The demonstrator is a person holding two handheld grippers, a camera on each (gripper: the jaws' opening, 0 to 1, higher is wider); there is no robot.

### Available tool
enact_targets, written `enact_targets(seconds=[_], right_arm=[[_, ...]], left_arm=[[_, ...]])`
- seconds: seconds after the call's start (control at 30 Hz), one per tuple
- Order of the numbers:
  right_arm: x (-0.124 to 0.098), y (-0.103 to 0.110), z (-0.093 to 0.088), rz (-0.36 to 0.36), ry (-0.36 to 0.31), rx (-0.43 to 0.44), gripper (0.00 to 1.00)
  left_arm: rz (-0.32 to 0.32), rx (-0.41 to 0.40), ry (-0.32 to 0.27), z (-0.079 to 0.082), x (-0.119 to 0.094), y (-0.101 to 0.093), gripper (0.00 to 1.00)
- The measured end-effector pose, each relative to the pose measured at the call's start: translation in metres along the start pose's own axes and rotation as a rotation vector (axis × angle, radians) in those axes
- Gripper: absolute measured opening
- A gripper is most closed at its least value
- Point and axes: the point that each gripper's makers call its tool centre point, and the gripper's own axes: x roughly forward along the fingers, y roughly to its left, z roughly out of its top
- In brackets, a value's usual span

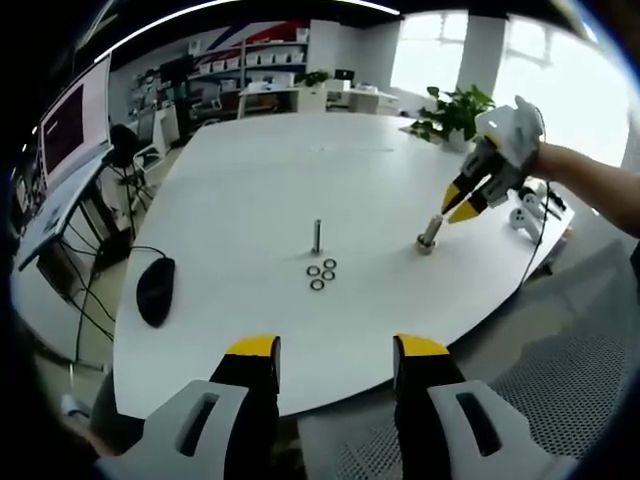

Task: Place the washer onto the threaded stud by aligning its center hole with the stud, sliding it down to the base, and recovering from edge contact or off-axis alignment until the washer reaches the visible bottom stop.

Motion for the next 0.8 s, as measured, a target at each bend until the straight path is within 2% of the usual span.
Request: enact_targets(seconds=[0.1, 0.37, 0.63, 0.8], right_arm=[[-0.006, 0.002, 0.001, -0.012, -0.017, 0.015, 0.1], [-0.028, 0.007, 0.004, -0.047, -0.115, 0.128, 0.1], [-0.061, 0.02, -0.002, -0.052, -0.272, 0.345, 0.11], [-0.076, 0.032, -0.021, -0.062, -0.328, 0.477, 0.16]], left_arm=[[0.001, -0.004, -0.008, 0.001, 0.0, 0.0, 0.43], [-0.001, -0.002, -0.006, 0.001, 0.0, -0.001, 0.43], [-0.002, -0.002, -0.011, 0.002, 0.0, -0.001, 0.43], [-0.005, 0.005, 0.002, 0.0, 0.0, -0.002, 0.43]])
